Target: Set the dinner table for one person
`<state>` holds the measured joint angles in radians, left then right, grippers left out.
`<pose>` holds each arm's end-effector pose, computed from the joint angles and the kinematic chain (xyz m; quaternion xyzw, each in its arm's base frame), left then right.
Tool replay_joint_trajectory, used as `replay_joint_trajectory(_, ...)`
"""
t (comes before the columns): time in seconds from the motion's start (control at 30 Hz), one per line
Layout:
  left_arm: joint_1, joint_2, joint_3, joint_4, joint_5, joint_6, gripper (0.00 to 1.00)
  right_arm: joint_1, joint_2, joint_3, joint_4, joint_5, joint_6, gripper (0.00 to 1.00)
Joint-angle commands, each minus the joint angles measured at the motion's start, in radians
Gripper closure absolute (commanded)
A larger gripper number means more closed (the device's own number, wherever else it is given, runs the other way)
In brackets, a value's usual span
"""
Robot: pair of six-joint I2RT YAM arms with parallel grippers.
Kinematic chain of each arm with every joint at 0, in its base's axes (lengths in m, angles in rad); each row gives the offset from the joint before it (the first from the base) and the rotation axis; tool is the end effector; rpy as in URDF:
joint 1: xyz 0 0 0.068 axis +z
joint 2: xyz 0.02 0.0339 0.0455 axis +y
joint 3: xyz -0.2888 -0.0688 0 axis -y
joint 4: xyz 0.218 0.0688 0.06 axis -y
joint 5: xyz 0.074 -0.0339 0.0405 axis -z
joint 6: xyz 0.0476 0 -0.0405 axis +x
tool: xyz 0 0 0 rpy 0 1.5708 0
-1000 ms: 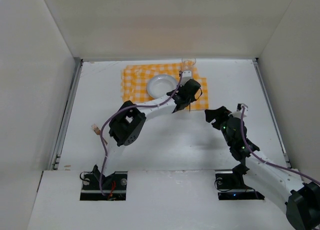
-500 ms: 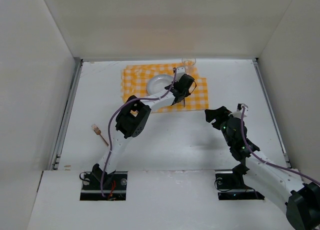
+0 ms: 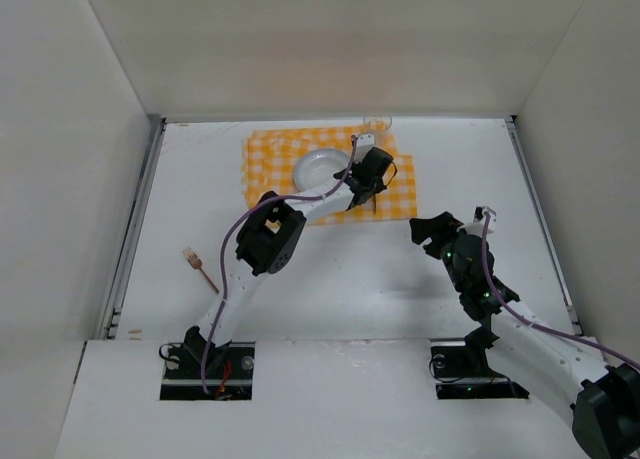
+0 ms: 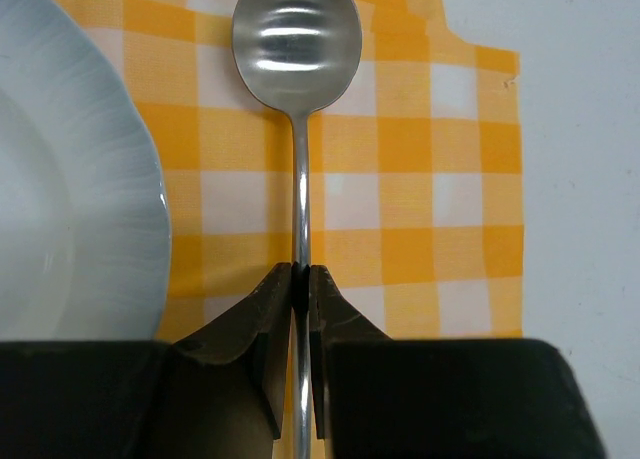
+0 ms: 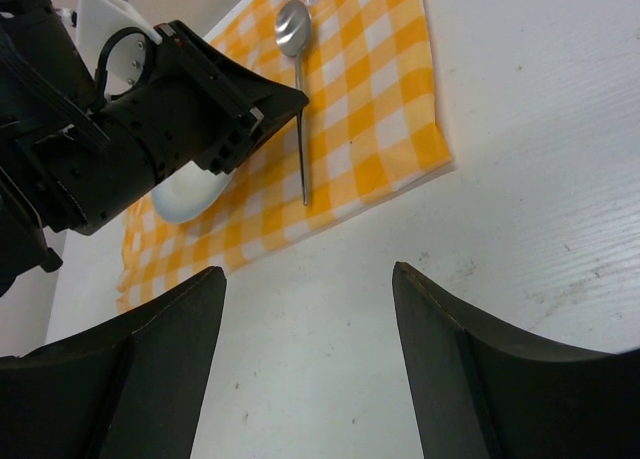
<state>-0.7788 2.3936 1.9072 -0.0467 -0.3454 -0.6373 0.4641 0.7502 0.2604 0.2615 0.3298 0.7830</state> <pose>0.4062 -0.3782 0.2007 -0.0245 0.8594 -0.2043 0.4681 0.1368 0.0512 0.2338 0.2234 0.7464 0.2539 0.5731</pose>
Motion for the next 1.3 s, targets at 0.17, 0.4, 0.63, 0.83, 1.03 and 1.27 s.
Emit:
replay_joint_trajectory(0.17, 0.005, 0.012, 0.044, 0.014, 0.037, -0.028, 0.91, -0.003, -0.009, -0.006, 0.044, 0.008, 0.004, 0.26)
replay_joint_trajectory(0.4, -0.015, -0.126, -0.094, 0.073, -0.004, -0.022, 0.63, -0.003, -0.009, -0.006, 0.044, 0.006, 0.004, 0.26)
replay_joint_trajectory(0.63, -0.044, -0.362, -0.278, 0.127, -0.061, 0.051, 0.51, -0.003, 0.000, -0.006, 0.047, 0.008, 0.002, 0.26)
replay_joint_trajectory(0.83, -0.037, -0.735, -0.690, 0.081, -0.207, 0.054, 0.50, 0.008, 0.014, -0.003, 0.054, 0.006, 0.001, 0.26)
replay_joint_trajectory(1.03, 0.055, -1.224, -1.126, -0.183, -0.351, -0.117, 0.48, 0.046, 0.031, 0.005, 0.068, 0.008, -0.005, 0.36)
replay_joint_trajectory(1.27, 0.319, -1.654, -1.388, -0.582, -0.294, -0.337, 0.51, 0.078, 0.049, 0.014, 0.073, 0.006, -0.008, 0.46)
